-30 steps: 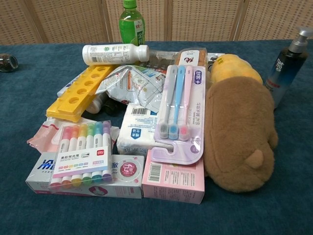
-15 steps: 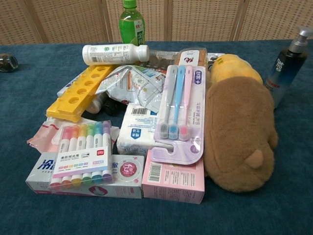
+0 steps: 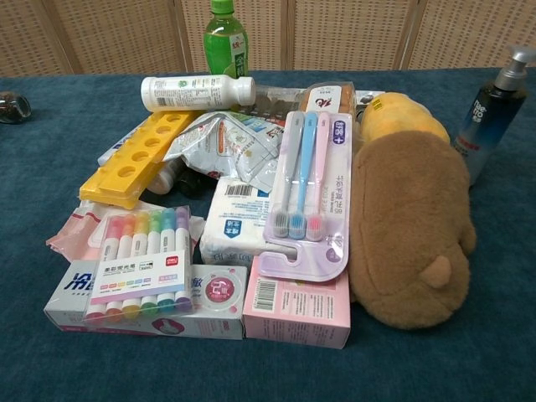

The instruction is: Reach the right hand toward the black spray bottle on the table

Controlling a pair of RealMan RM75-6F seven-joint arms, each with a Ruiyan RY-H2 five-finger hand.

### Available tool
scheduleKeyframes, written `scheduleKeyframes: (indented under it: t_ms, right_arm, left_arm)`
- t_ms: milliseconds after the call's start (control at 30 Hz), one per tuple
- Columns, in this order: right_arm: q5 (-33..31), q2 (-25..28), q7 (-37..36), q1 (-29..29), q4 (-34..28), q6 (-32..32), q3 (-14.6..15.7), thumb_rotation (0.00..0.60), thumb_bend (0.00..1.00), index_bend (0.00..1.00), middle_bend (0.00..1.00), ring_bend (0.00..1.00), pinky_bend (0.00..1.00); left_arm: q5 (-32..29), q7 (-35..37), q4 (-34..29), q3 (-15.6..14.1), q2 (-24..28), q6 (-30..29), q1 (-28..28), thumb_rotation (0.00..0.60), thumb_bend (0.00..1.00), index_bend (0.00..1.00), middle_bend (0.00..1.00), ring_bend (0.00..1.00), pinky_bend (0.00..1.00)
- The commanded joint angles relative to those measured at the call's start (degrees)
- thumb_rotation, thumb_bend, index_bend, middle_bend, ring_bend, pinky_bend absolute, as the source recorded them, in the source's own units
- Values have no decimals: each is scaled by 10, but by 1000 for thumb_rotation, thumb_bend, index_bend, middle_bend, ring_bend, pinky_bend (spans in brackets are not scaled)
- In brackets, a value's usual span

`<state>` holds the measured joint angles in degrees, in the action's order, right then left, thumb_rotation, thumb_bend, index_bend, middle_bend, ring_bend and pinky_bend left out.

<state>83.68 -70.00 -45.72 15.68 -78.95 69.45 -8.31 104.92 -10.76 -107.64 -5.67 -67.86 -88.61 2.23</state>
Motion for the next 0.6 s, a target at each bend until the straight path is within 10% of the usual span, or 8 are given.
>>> scheduleKeyframes:
  t_ms: [33,600]
  right_arm:
    - [5,-37,-34,32,49,-34,-3,411,64,0,0,0,0]
    - [-2,-122,-55,121,146,-139,-2,414,62,0,0,0,0]
  left_arm:
    - [13,-16,-12,-5,5,-10,-7,600,318,153,242,120,0]
    - [31,-8,-9,-17,18,-42,-32,600,315,151,242,120,0]
